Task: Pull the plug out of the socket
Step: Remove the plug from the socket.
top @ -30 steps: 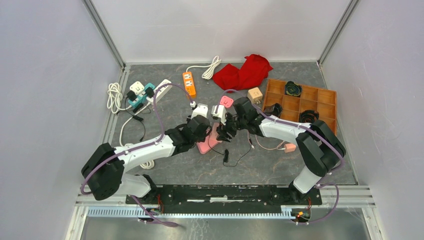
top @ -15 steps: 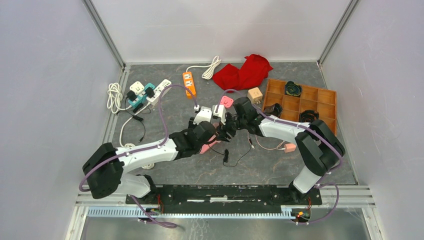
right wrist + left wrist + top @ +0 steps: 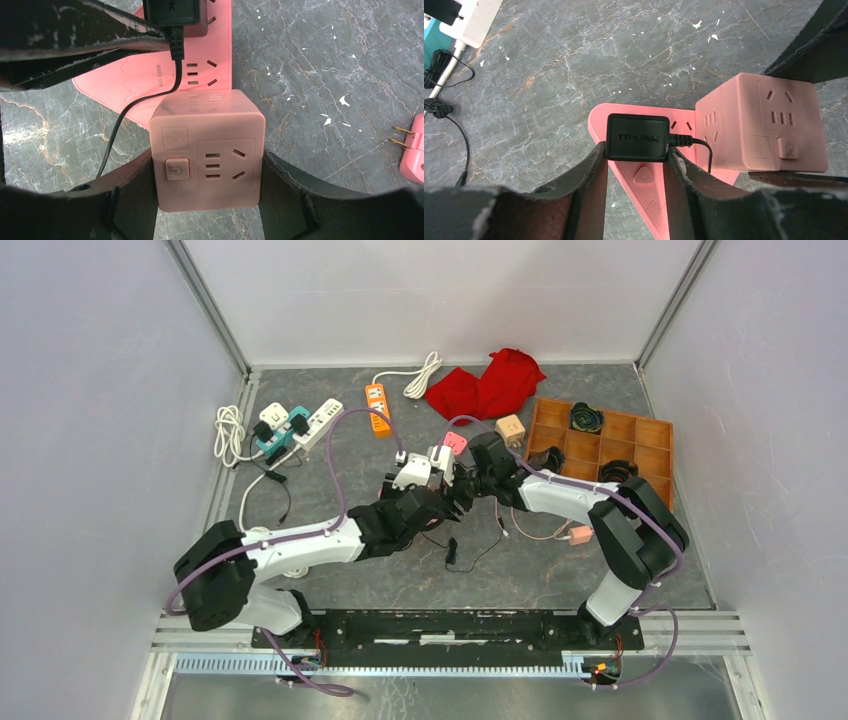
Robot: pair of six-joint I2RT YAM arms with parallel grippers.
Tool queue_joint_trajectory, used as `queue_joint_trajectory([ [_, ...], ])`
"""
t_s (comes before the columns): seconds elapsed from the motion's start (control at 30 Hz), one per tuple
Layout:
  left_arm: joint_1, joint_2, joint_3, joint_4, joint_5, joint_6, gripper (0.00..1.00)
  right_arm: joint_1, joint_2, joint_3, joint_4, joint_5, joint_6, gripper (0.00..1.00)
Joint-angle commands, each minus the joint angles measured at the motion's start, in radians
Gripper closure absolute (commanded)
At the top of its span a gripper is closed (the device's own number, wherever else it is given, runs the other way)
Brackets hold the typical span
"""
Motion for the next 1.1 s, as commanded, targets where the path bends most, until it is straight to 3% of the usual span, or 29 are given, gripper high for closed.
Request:
queue_joint_trajectory([
  [0.0, -0.042, -0.099, 0.0, 0.289, 0.223, -0.025, 0.95, 0.024, 0.058, 0.004, -0.004, 0.06, 0.036, 0.94],
  [0.3, 0.059, -0.234, -0.168, 0.368, 0.381, -0.133, 0.96, -0.005, -0.004, -0.016, 0.005, -0.077, -0.005, 0.89],
  [0.73, 0.152, -0.241, -0.16, 0.531, 0.605, -0.326, 0.96, 0.02, -0.003, 0.011, -0.079, 0.073, -0.089, 0.97],
  [0.93, 0.141, -0.242, -0.05, 0.338, 0.477, -0.172, 0.97, 0.033, 0.015, 0.027, -0.093, 0.131, -0.084, 1.0],
  [1.07, 0.114, -0.234, -0.041, 0.332, 0.482, -0.093, 0.98, 0.034, 0.022, 0.03, -0.091, 0.137, -0.073, 1.0],
])
